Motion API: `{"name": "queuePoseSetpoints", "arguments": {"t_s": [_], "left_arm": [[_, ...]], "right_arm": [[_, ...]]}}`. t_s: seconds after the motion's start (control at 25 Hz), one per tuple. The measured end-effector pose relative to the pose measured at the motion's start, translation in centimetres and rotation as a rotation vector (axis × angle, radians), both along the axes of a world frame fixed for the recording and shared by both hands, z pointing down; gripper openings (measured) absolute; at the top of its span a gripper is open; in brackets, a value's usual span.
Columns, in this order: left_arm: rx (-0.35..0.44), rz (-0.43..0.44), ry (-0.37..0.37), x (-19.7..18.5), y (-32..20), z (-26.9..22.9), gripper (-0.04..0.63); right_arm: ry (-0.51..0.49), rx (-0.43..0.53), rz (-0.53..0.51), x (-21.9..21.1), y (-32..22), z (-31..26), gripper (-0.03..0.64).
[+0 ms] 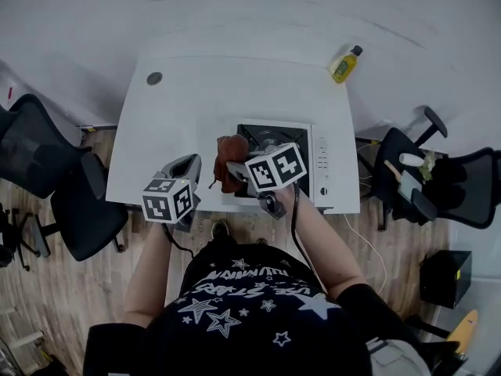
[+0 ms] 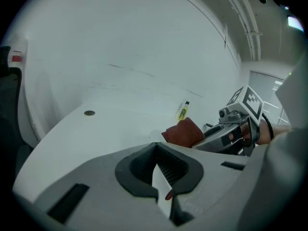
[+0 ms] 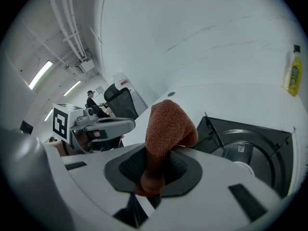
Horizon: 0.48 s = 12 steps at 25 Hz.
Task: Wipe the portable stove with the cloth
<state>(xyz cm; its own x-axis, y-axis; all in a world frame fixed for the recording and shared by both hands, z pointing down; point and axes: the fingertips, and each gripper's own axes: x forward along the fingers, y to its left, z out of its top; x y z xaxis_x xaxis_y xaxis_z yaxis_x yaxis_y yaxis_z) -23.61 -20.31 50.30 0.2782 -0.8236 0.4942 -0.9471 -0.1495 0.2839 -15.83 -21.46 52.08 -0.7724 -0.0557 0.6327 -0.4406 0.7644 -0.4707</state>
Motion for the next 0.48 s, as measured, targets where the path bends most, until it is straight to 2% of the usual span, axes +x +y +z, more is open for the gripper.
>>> {"name": "queuePoseSetpoints", "arguments": {"t_s": [0.2, 0.48], "left_arm": [[-0.027, 0.019, 0.011, 0.6, -0.1, 1.0, 0.006], [-0.011, 0.085, 0.008, 2.9, -1.4, 0.5, 0.006]], "right_arm": [[0.012, -0.010, 0.032, 1.3, -0.8, 0.2, 0.072], [0.015, -0.016, 0.098, 4.4, -1.7, 0.4, 0.072]]}}
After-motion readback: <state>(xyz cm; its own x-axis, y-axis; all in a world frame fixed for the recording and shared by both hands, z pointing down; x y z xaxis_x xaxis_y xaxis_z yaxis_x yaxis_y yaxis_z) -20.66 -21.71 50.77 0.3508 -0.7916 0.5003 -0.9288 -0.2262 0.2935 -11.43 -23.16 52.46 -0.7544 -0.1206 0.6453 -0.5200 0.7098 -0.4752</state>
